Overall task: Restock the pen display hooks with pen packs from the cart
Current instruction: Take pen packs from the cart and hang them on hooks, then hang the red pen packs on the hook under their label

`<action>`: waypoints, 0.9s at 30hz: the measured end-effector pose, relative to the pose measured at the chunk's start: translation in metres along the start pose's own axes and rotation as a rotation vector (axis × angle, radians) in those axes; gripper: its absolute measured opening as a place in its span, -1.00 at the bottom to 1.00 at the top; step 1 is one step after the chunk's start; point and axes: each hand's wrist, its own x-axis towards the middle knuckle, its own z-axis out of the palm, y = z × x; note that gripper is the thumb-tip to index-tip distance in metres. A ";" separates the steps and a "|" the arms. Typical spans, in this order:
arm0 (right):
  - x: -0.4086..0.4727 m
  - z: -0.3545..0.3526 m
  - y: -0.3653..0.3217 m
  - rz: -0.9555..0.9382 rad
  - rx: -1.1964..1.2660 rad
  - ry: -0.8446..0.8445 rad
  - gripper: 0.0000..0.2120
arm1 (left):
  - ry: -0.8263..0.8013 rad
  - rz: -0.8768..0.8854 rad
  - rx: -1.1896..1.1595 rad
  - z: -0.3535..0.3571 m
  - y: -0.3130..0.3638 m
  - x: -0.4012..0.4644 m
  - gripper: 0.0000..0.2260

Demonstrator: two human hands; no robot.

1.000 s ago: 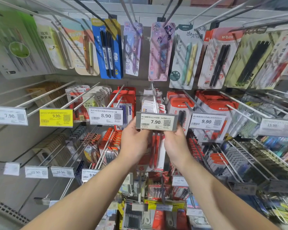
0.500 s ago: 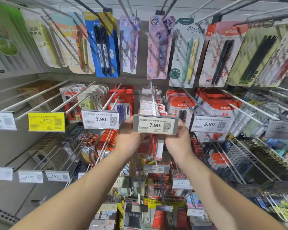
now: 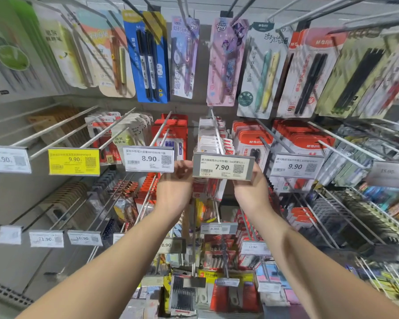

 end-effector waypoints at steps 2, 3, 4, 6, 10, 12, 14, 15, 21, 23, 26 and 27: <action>-0.009 -0.001 0.002 0.072 -0.042 0.070 -0.83 | 0.065 -0.001 -0.089 -0.006 -0.008 -0.013 -0.88; -0.015 -0.002 0.001 0.103 -0.084 0.101 -0.89 | 0.070 -0.005 -0.175 -0.010 -0.009 -0.023 -0.88; -0.021 -0.004 0.001 0.122 -0.115 0.119 -0.92 | 0.065 -0.018 -0.246 -0.013 -0.013 -0.028 -0.88; -0.035 -0.010 -0.002 0.153 -0.118 0.113 -0.96 | 0.028 -0.027 -0.304 -0.019 -0.021 -0.041 -0.77; -0.066 -0.019 -0.004 0.264 -0.023 0.076 -0.88 | -0.114 -0.097 -0.441 -0.021 -0.037 -0.059 -0.87; -0.082 -0.023 -0.005 0.296 0.052 0.105 -0.86 | -0.209 -0.114 -0.467 -0.016 -0.043 -0.068 -0.85; -0.098 -0.031 -0.007 0.320 0.073 0.135 -0.82 | -0.307 -0.132 -0.524 -0.009 -0.043 -0.078 -0.83; -0.107 -0.036 -0.006 0.327 0.098 0.145 -0.81 | -0.359 -0.147 -0.551 -0.004 -0.044 -0.082 -0.82; -0.166 -0.090 0.001 0.390 0.043 0.339 -0.69 | -0.648 -0.260 -0.678 0.041 -0.028 -0.128 -0.84; -0.189 -0.114 0.000 0.391 -0.004 0.435 -0.71 | -0.748 -0.230 -0.682 0.058 -0.017 -0.147 -0.84; -0.225 -0.157 -0.006 0.368 -0.006 0.522 -0.74 | -0.854 -0.170 -0.620 0.083 0.001 -0.178 -0.80; -0.237 -0.170 -0.010 0.358 0.023 0.554 -0.76 | -0.880 -0.167 -0.590 0.092 0.007 -0.188 -0.80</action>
